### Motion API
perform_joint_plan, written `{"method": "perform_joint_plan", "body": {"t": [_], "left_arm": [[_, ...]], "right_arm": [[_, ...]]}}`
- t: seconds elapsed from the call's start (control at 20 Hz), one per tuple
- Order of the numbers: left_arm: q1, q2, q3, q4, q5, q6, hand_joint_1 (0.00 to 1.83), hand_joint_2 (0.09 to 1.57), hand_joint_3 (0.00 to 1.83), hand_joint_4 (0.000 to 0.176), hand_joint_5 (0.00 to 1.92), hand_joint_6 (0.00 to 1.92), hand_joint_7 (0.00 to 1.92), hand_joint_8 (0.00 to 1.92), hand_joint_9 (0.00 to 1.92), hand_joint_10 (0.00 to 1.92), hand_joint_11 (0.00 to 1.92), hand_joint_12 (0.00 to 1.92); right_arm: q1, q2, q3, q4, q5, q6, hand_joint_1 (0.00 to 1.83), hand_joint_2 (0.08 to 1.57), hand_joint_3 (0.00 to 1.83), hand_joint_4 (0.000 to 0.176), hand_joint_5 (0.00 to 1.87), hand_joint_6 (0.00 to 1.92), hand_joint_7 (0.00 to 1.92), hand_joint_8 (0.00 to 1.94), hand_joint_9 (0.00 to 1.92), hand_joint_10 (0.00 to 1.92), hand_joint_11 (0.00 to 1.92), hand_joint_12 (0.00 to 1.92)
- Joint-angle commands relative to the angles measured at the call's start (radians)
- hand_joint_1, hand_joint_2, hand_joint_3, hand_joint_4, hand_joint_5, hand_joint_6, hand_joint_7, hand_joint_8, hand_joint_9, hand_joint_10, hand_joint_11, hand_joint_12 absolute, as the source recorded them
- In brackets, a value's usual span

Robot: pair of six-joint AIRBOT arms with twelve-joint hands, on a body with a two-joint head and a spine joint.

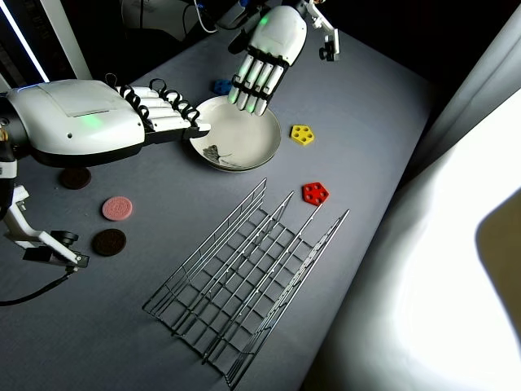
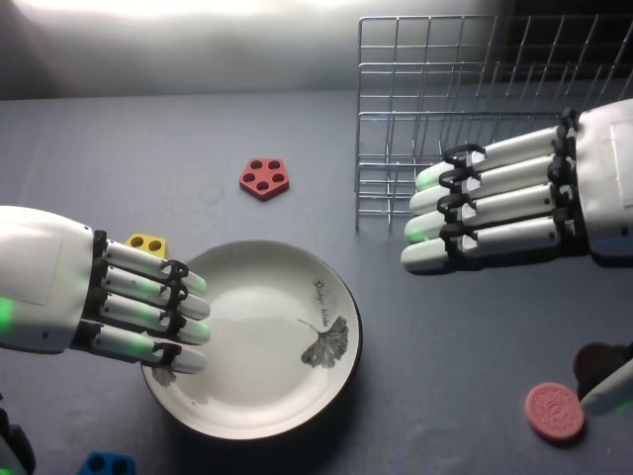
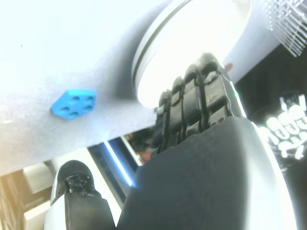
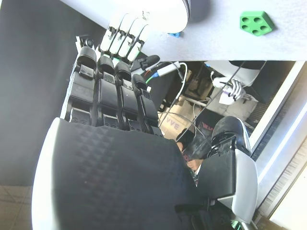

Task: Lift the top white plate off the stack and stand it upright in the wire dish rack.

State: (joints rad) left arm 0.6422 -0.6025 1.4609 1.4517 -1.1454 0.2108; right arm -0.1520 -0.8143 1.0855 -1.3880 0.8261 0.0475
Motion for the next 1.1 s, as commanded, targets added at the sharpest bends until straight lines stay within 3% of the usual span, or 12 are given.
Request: {"method": "perform_joint_plan", "body": {"t": [0.0, 0.25, 0.75, 1.05], "left_arm": [[-0.013, -0.007, 0.003, -0.06, -0.055, 0.003, 0.13, 0.9, 0.0, 0.0, 0.1, 0.0, 0.13, 0.0, 0.12, 0.0, 0.07, 0.21], [-0.008, -0.024, 0.021, -0.051, -0.041, 0.01, 0.12, 0.91, 0.0, 0.0, 0.08, 0.0, 0.09, 0.0, 0.08, 0.0, 0.03, 0.19], [-0.002, -0.054, 0.058, -0.025, -0.031, 0.025, 0.12, 0.9, 0.0, 0.0, 0.09, 0.01, 0.08, 0.0, 0.08, 0.01, 0.08, 0.21], [0.013, -0.062, 0.064, -0.016, -0.022, 0.041, 0.1, 0.9, 0.0, 0.0, 0.12, 0.01, 0.12, 0.01, 0.1, 0.01, 0.08, 0.22]], "right_arm": [[0.012, 0.008, 0.003, 0.08, 0.048, -0.001, 0.09, 0.98, 0.0, 0.0, 0.06, 0.0, 0.09, 0.01, 0.1, 0.01, 0.1, 0.06], [0.009, 0.014, 0.002, 0.107, 0.056, -0.074, 0.08, 0.99, 0.0, 0.0, 0.07, 0.0, 0.11, 0.01, 0.12, 0.01, 0.12, 0.06], [0.011, 0.01, 0.025, 0.113, 0.094, 0.024, 0.1, 0.99, 0.01, 0.0, 0.1, 0.0, 0.12, 0.0, 0.14, 0.0, 0.14, 0.05], [0.012, 0.016, 0.024, 0.144, 0.119, 0.024, 0.12, 0.98, 0.0, 0.0, 0.13, 0.0, 0.16, 0.0, 0.18, 0.0, 0.18, 0.06]]}}
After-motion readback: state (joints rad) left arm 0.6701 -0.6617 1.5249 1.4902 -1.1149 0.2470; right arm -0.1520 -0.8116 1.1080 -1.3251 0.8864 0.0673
